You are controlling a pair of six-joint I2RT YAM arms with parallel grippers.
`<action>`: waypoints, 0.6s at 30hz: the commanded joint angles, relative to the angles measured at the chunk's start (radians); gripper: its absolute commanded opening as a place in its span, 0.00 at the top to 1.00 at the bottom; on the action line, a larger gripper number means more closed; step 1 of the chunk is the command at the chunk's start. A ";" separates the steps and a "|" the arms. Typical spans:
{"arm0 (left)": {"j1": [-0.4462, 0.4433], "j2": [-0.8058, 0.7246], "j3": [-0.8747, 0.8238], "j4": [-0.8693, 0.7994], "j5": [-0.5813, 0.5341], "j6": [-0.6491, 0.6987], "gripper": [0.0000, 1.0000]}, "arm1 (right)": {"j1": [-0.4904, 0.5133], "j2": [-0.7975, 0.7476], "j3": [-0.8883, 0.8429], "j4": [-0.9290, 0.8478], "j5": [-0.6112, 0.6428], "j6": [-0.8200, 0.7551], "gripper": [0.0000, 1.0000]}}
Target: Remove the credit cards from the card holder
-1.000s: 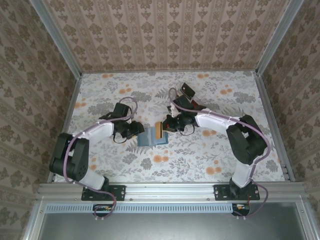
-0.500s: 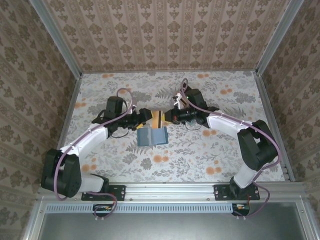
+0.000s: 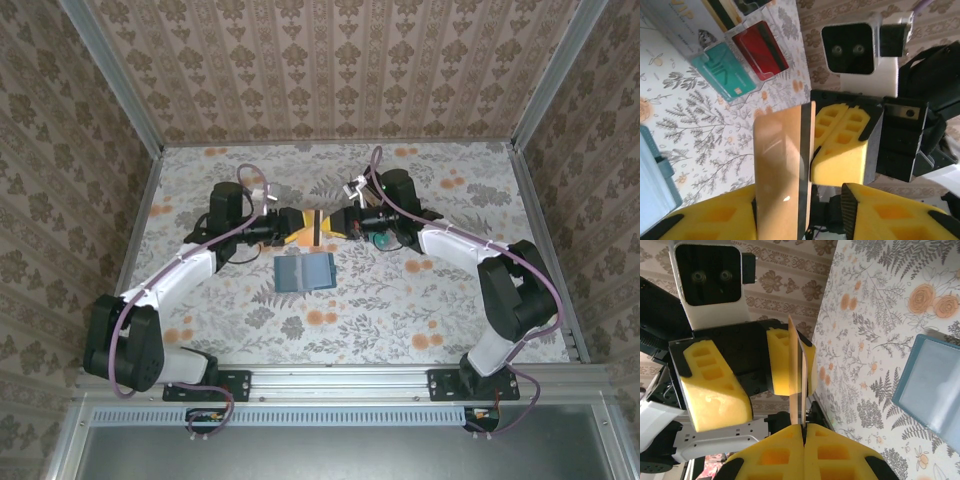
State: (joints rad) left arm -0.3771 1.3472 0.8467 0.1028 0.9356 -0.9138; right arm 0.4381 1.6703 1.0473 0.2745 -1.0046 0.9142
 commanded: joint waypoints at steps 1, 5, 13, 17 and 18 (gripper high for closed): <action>0.006 -0.017 0.006 0.091 0.034 -0.048 0.70 | -0.004 -0.035 0.011 0.048 -0.035 0.037 1.00; 0.002 -0.023 -0.004 0.127 0.006 -0.085 0.88 | -0.004 -0.062 0.003 0.042 0.032 0.065 0.86; -0.021 -0.071 -0.056 0.236 -0.171 -0.245 0.93 | 0.065 -0.119 -0.039 0.084 0.209 0.234 0.53; -0.045 -0.077 -0.067 0.272 -0.228 -0.294 0.93 | 0.103 -0.109 -0.057 0.149 0.265 0.317 0.55; -0.048 -0.077 -0.069 0.277 -0.234 -0.303 0.93 | 0.108 -0.106 -0.053 0.155 0.269 0.326 0.56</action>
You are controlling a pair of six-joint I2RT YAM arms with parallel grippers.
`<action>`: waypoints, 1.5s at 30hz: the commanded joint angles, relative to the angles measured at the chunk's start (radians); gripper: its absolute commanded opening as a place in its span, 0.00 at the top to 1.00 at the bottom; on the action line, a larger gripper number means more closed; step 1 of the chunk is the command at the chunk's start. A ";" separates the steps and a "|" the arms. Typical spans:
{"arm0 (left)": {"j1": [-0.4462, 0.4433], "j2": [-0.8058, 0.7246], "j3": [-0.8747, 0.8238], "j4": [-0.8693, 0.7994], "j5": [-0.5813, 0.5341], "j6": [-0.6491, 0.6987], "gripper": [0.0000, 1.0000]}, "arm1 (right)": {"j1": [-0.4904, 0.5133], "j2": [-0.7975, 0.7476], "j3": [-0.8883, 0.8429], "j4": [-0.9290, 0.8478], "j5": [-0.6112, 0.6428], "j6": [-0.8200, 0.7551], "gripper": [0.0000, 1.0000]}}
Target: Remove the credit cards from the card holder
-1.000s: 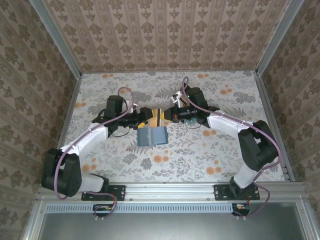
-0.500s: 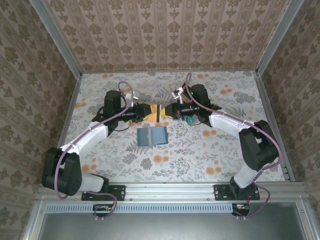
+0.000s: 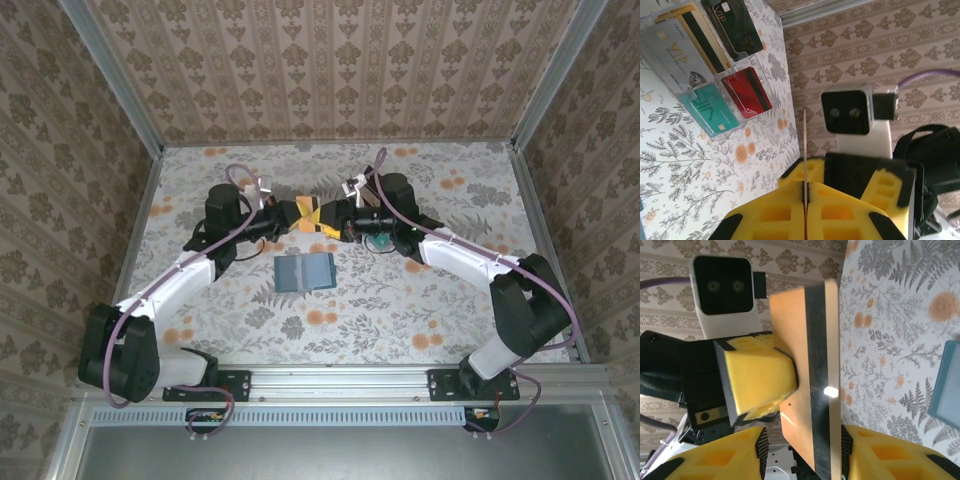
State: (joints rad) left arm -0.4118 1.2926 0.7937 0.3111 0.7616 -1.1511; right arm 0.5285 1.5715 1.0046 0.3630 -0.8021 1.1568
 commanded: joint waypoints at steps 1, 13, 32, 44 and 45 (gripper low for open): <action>-0.014 -0.021 -0.019 0.073 -0.063 -0.072 0.94 | 0.022 -0.005 -0.007 0.072 0.070 0.089 0.57; -0.005 -0.046 -0.059 0.106 -0.076 -0.125 0.94 | 0.019 -0.017 -0.014 0.081 0.131 0.108 0.77; 0.157 -0.165 -0.042 -0.708 -0.279 0.304 0.00 | -0.110 -0.029 0.255 -0.817 0.517 -0.950 1.00; 0.197 -0.166 -0.081 -0.739 -0.285 0.344 0.00 | -0.140 0.249 0.499 -0.881 0.748 -1.322 1.00; 0.198 -0.165 -0.082 -0.738 -0.282 0.346 0.00 | -0.140 0.269 0.518 -0.892 0.753 -1.337 1.00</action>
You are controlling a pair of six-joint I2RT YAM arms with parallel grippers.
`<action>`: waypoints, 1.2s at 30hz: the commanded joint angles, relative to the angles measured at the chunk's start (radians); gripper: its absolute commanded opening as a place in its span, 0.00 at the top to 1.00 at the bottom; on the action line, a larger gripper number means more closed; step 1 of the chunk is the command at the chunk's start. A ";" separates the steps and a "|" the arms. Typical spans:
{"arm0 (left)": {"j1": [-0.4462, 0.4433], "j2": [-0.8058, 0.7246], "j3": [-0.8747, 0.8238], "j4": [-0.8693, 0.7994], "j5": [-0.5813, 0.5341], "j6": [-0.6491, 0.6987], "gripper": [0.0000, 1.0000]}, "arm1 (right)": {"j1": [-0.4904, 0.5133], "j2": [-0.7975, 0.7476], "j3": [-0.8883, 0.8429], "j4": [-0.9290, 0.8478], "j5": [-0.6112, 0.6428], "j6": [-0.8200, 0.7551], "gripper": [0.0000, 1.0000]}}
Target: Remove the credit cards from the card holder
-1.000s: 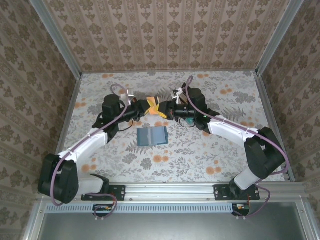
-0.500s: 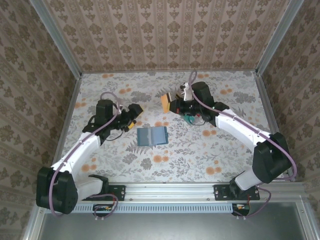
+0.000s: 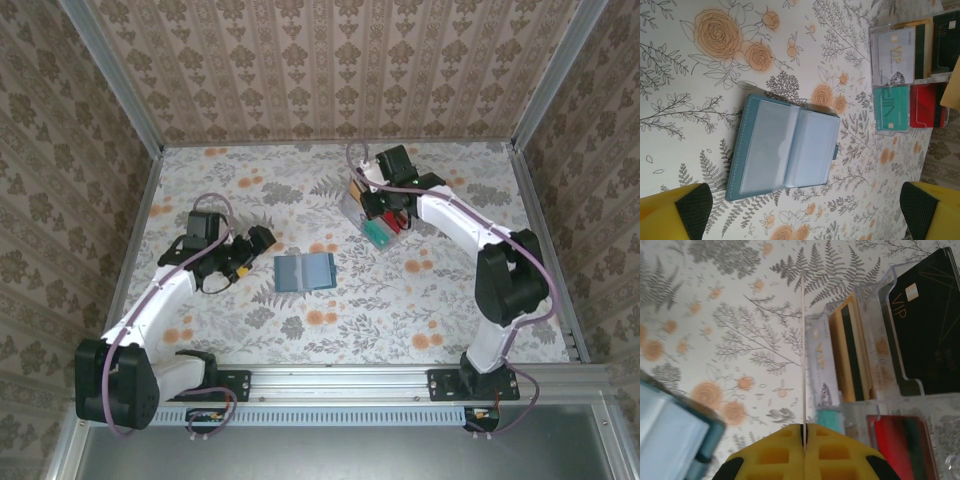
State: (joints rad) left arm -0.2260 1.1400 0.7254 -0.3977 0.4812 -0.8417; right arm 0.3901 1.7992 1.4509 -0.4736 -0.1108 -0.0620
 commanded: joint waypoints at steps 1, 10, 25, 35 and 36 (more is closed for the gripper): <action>0.011 -0.013 -0.017 -0.030 0.002 0.039 0.00 | -0.002 0.064 0.091 -0.059 0.071 -0.131 1.00; 0.018 -0.004 -0.037 -0.014 0.019 0.037 0.00 | -0.003 0.177 0.166 -0.098 0.118 -0.191 1.00; 0.017 0.021 -0.043 0.025 0.056 0.014 0.00 | -0.020 0.268 0.213 -0.114 0.139 -0.231 1.00; 0.017 0.027 -0.047 0.032 0.063 0.015 0.00 | -0.020 0.261 0.217 -0.115 0.144 -0.221 0.87; 0.017 0.027 -0.046 0.032 0.065 0.015 0.00 | -0.020 0.259 0.220 -0.117 0.146 -0.218 0.86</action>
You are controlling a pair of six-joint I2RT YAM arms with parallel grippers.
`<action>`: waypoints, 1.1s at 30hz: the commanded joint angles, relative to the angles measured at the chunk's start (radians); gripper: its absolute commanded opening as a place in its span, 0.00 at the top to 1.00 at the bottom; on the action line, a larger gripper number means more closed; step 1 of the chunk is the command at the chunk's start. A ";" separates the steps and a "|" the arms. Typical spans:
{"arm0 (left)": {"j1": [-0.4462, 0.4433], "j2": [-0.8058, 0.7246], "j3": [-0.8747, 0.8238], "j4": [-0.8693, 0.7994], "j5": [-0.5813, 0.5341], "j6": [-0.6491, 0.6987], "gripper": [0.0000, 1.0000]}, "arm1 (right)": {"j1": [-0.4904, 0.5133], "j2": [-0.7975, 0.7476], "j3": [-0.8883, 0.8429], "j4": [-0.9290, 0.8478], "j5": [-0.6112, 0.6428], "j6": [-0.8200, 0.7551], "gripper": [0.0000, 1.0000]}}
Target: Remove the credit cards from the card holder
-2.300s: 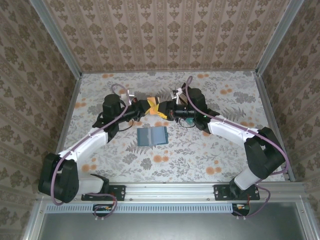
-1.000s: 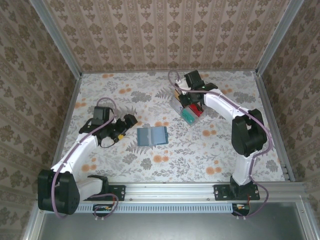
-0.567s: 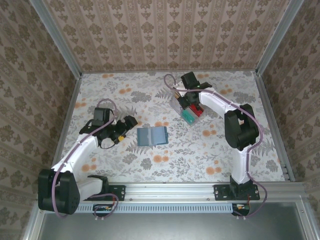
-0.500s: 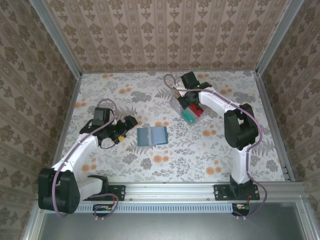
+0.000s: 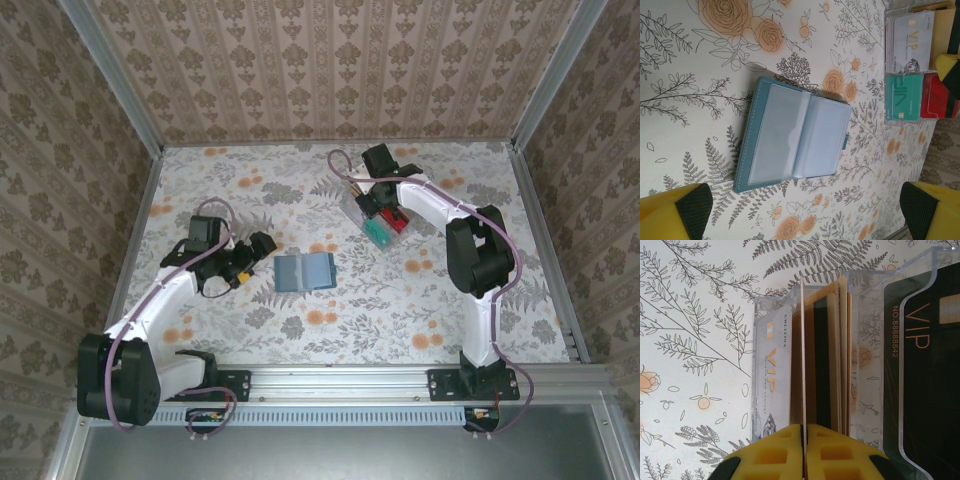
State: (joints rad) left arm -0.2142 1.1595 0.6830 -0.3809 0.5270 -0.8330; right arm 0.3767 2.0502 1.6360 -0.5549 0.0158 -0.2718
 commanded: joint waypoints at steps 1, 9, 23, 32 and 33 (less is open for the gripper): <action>0.006 0.008 -0.003 0.016 0.018 0.005 0.00 | -0.007 0.006 0.036 -0.037 0.024 -0.004 0.84; 0.008 0.005 0.013 -0.012 0.006 0.021 0.00 | -0.007 -0.064 0.025 -0.032 0.037 0.050 0.77; 0.050 -0.034 0.069 -0.116 -0.058 0.076 0.00 | -0.010 -0.321 -0.112 0.052 0.031 0.249 0.55; 0.074 -0.126 0.181 -0.259 -0.288 0.235 0.00 | -0.014 -0.702 -0.375 0.187 0.166 0.404 0.22; 0.075 -0.131 0.195 -0.274 -0.328 0.255 0.00 | -0.016 -0.732 -0.398 0.191 0.205 0.412 0.15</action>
State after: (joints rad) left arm -0.1486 1.0576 0.8288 -0.5732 0.3302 -0.6781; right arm 0.3691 1.4139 1.2934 -0.4198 0.1043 0.0738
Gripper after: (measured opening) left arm 0.993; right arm 0.821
